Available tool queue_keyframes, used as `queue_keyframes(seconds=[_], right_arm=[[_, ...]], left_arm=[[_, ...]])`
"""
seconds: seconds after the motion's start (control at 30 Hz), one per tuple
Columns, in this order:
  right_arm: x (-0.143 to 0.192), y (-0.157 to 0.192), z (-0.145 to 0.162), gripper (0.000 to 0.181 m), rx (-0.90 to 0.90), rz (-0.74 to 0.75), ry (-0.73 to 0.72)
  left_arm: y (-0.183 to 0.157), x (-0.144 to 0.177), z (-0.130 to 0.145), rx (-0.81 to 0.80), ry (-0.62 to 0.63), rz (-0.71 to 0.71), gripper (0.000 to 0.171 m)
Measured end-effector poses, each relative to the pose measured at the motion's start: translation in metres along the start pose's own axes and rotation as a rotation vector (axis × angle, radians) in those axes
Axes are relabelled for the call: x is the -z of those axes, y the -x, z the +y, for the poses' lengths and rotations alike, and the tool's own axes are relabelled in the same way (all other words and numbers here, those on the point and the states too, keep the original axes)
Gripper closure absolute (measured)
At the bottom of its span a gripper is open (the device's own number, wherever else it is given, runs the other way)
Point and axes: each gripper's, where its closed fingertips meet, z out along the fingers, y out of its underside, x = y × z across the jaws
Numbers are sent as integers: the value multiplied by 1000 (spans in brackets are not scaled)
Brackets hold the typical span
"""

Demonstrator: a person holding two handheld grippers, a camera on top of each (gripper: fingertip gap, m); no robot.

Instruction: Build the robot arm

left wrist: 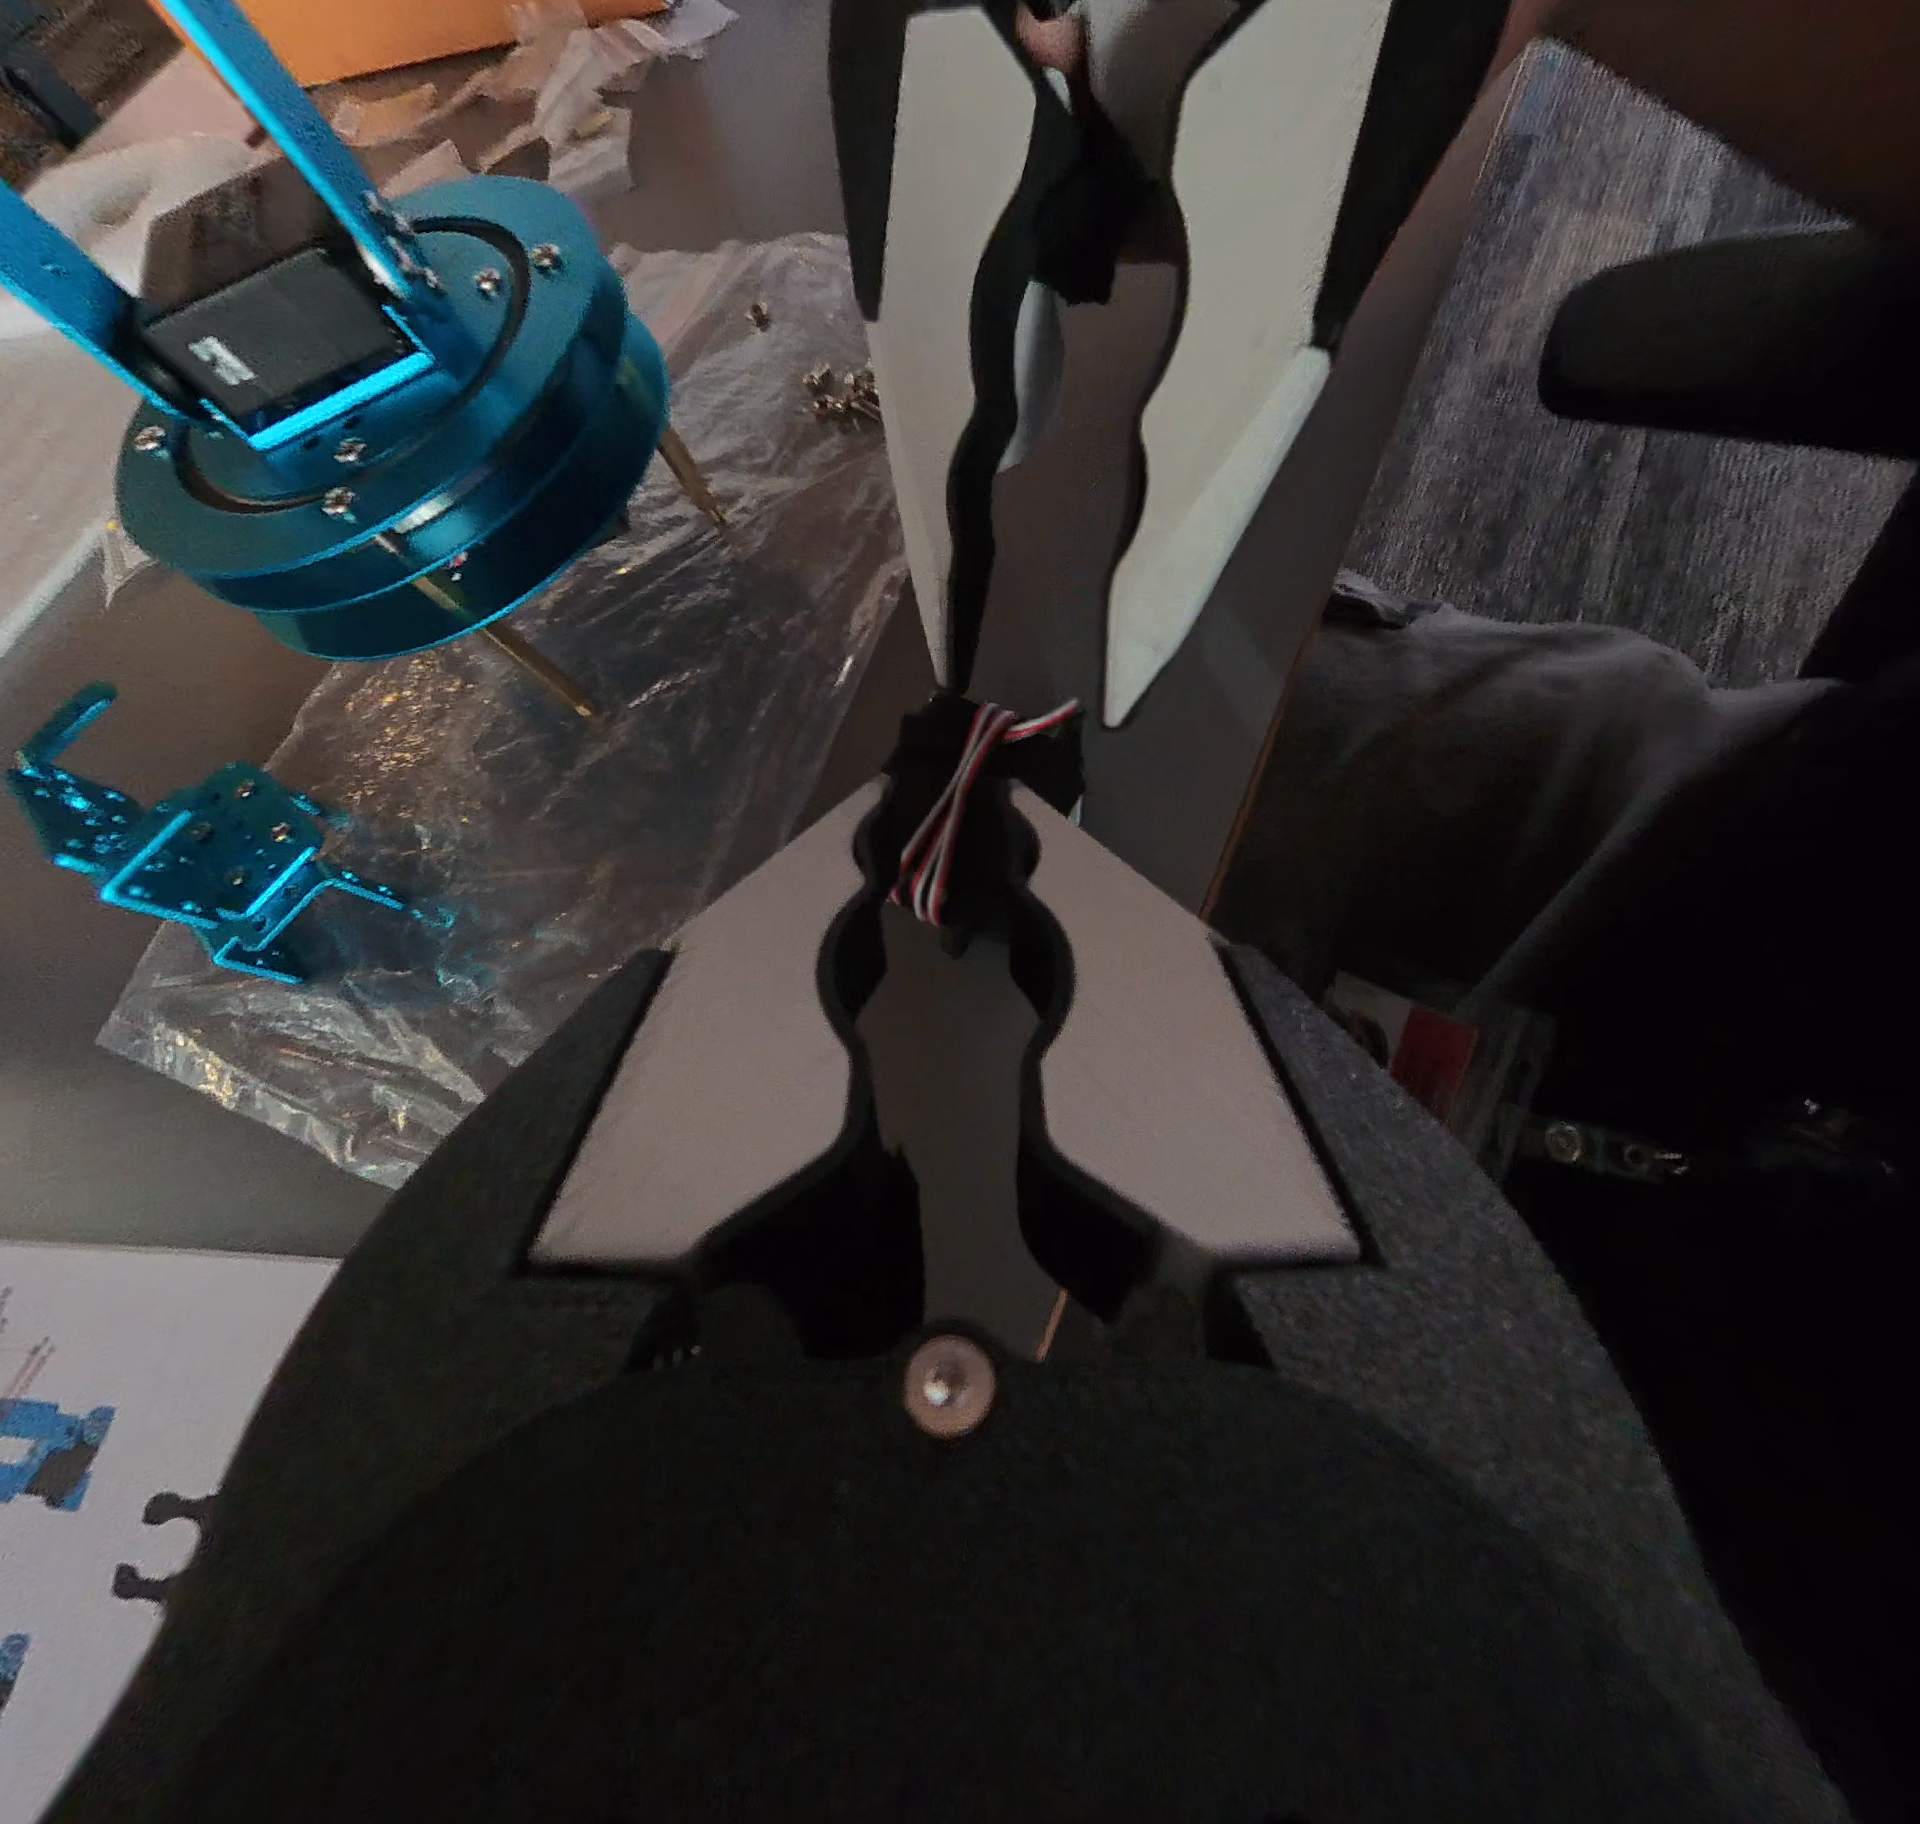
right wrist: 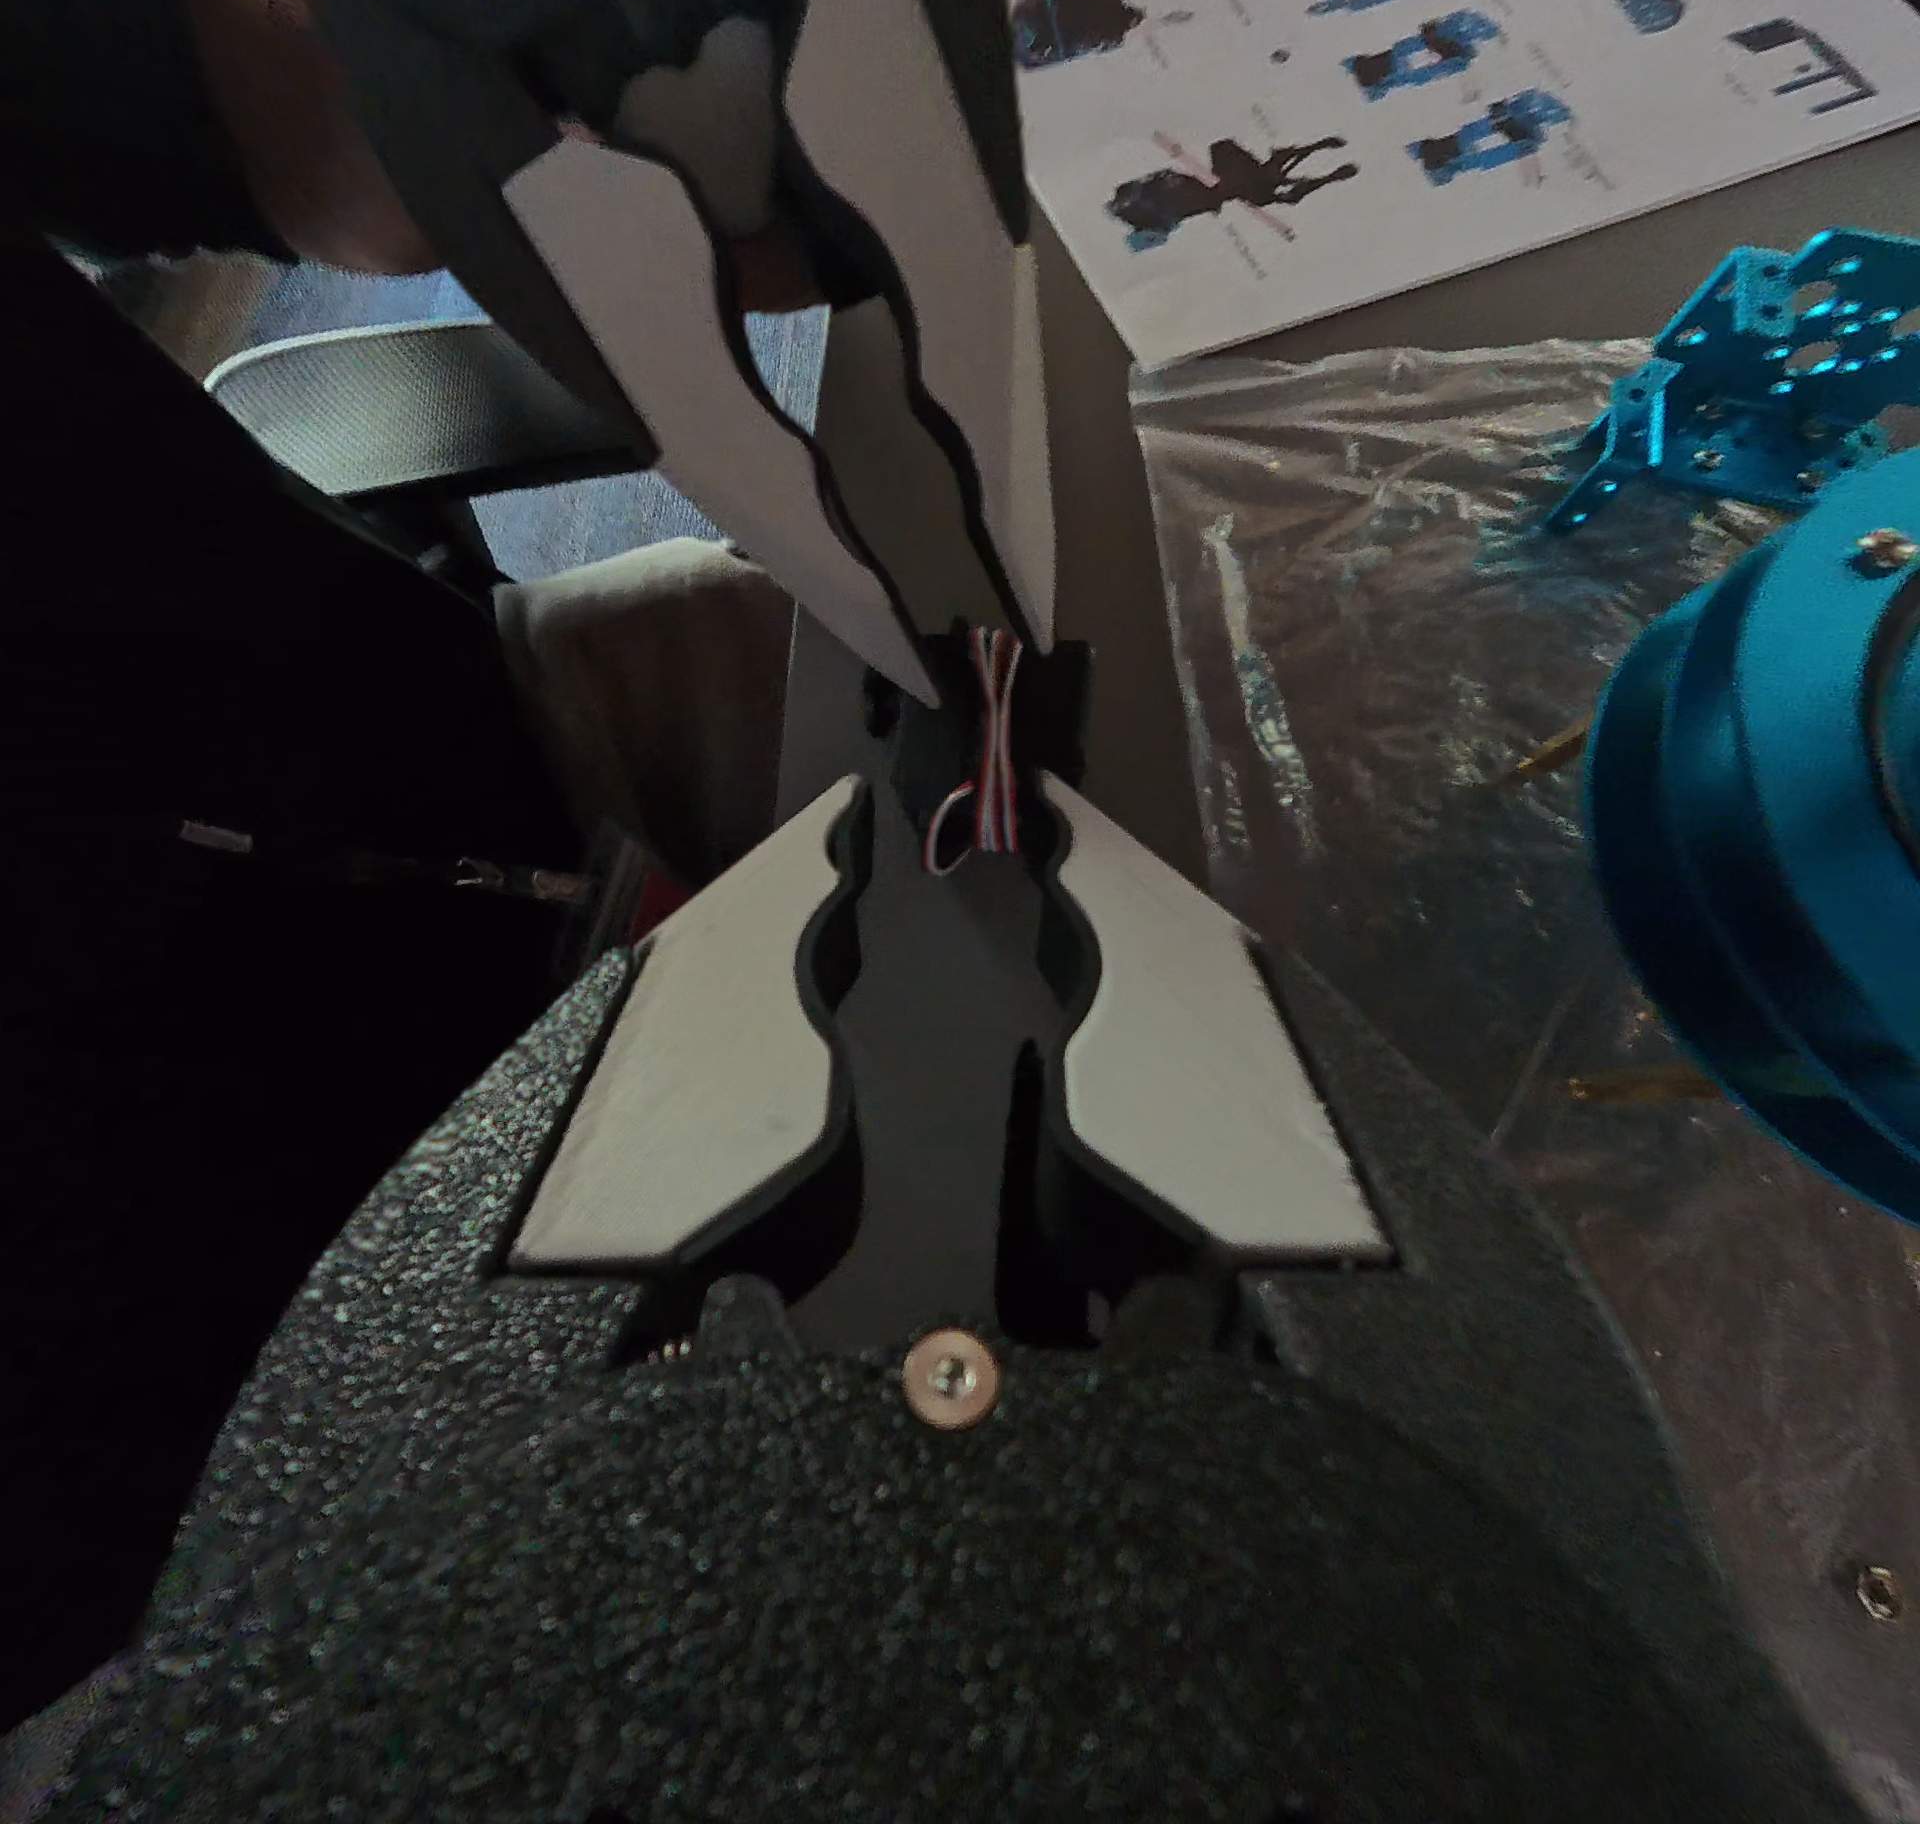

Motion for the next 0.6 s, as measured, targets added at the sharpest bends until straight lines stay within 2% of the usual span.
queue_keyframes(seconds=[0.2, 0.27, 0.4, 0.47, 0.5, 0.6], right_arm=[[-6, -5, 5, 159, 44, 71, 41], [-5, -6, 5, 159, -3, 55, 43], [-8, -2, 5, 176, 7, 62, 49], [-23, 20, 15, 181, 12, -53, 114], [-26, 19, 13, 179, 15, -38, 107], [-4, 10, 11, 172, 9, 0, 76]], left_arm=[[-1, -8, 0, -57, 6, -31, 169], [2, -9, -2, -95, 9, -82, 171], [11, -14, -9, -151, -35, -223, 171], [10, -14, -16, -185, -60, -258, 171], [10, -14, -17, -194, -57, -254, 171], [9, -12, -9, -148, -48, -204, 171]])
